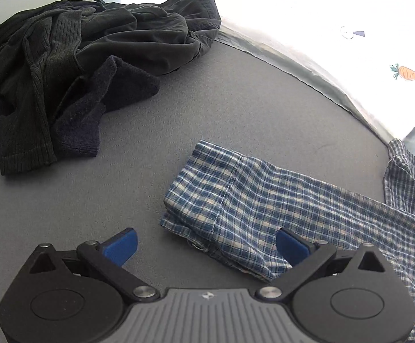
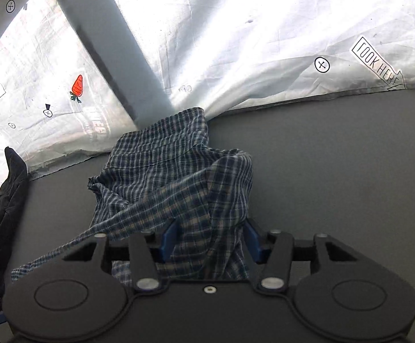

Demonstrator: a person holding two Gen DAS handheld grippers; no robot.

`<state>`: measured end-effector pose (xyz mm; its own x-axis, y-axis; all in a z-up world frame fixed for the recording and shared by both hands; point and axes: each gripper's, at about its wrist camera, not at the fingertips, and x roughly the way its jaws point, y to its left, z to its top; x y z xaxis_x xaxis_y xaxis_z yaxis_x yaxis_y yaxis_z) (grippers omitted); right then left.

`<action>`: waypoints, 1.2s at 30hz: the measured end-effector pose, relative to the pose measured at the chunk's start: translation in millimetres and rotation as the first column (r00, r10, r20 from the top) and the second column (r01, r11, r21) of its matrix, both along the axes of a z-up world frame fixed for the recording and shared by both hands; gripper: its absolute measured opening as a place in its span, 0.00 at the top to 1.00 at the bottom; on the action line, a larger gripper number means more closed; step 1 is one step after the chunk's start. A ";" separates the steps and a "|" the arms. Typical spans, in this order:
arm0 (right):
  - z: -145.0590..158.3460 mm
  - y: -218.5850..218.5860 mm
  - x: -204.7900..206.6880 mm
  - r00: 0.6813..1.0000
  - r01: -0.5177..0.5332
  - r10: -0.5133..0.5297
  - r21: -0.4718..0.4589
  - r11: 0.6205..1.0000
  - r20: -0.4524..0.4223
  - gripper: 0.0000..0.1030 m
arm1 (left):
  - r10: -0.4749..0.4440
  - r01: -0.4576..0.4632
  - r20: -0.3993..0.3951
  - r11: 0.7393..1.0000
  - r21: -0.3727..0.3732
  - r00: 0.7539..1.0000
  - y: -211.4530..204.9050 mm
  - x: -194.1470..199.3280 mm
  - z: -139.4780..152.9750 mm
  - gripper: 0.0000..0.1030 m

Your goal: Fold clothes

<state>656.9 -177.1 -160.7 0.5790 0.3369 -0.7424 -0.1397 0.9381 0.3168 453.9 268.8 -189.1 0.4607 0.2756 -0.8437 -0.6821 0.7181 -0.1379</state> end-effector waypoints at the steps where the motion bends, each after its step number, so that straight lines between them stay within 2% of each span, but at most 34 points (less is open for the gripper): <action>1: -3.0 1.7 6.1 1.000 -0.005 0.005 0.000 1.000 -0.006 0.65 | 0.004 -0.004 -0.011 1.000 0.005 1.000 2.1 3.5 -2.3 0.06; 4: -9.2 4.7 16.0 1.000 -0.022 0.022 0.022 1.000 -0.011 0.85 | -0.006 0.007 -0.018 0.999 0.053 1.000 0.5 9.3 -4.9 0.10; 6: -11.1 8.1 17.7 0.999 -0.035 0.035 0.027 0.999 0.001 0.88 | -0.027 0.028 -0.010 0.994 0.110 1.000 -4.7 11.2 -4.1 0.28; 7: -10.6 9.0 17.2 0.999 -0.040 0.040 0.020 0.999 0.007 0.89 | -0.039 0.040 -0.005 0.989 0.140 0.999 -7.7 12.0 -3.5 0.45; 9: -8.8 10.6 15.0 0.999 -0.046 0.046 0.013 0.999 0.025 0.89 | -0.055 0.052 0.019 0.989 0.138 0.998 -9.6 12.9 0.2 0.77; 10: -7.2 9.4 14.3 0.999 -0.042 0.042 0.015 0.999 0.031 0.90 | -0.062 0.057 0.032 0.990 0.129 0.998 -10.0 13.3 2.4 0.82; 13: -1.7 4.1 11.6 0.998 -0.026 0.024 0.029 0.999 0.052 0.91 | -0.083 0.069 0.081 0.985 0.159 0.993 -15.9 14.7 22.8 0.86; 16: 8.7 -6.5 6.9 0.996 0.001 -0.005 0.051 0.999 0.084 0.93 | -0.125 0.082 0.195 0.973 0.218 0.973 -27.3 11.3 72.6 0.86; 18: 17.1 -15.0 2.4 0.993 0.022 -0.029 0.064 0.998 0.111 0.94 | -0.167 0.090 0.270 0.957 0.274 0.948 -36.8 7.3 110.4 0.86; 21: 31.8 -30.5 -1.8 0.988 0.057 -0.076 0.132 0.990 0.138 0.94 | -0.237 0.097 0.365 0.927 0.362 0.900 -51.5 1.5 165.6 0.86; 24: 48.2 -34.8 -3.8 0.982 0.062 -0.091 0.171 0.983 0.167 0.94 | -0.271 0.084 0.428 0.909 0.407 0.862 -58.7 -3.9 202.2 0.86; 28: 66.7 -23.5 -5.5 0.976 0.026 -0.062 0.172 0.985 0.208 0.95 | -0.240 0.044 0.513 0.930 0.364 0.824 -51.3 -10.8 229.1 0.87; 31: 76.5 -16.2 -8.8 0.972 0.008 -0.047 0.170 0.985 0.231 0.95 | -0.240 0.034 0.537 0.930 0.365 0.808 -47.6 -14.6 238.6 0.87; 34: 73.5 -11.4 -6.3 0.974 0.001 -0.042 0.183 0.983 0.222 0.95 | -0.243 0.025 0.556 0.929 0.370 0.795 -44.4 -17.9 246.8 0.87; 35: 69.5 -7.3 -4.3 0.976 -0.003 -0.036 0.176 0.984 0.215 0.95 | -0.240 0.020 0.547 0.926 0.376 0.802 -41.5 -17.1 244.0 0.87; 36: 65.1 -2.7 -2.0 0.978 -0.007 -0.028 0.168 0.986 0.207 0.95 | -0.229 0.017 0.524 0.925 0.379 0.821 -36.0 -14.1 236.3 0.87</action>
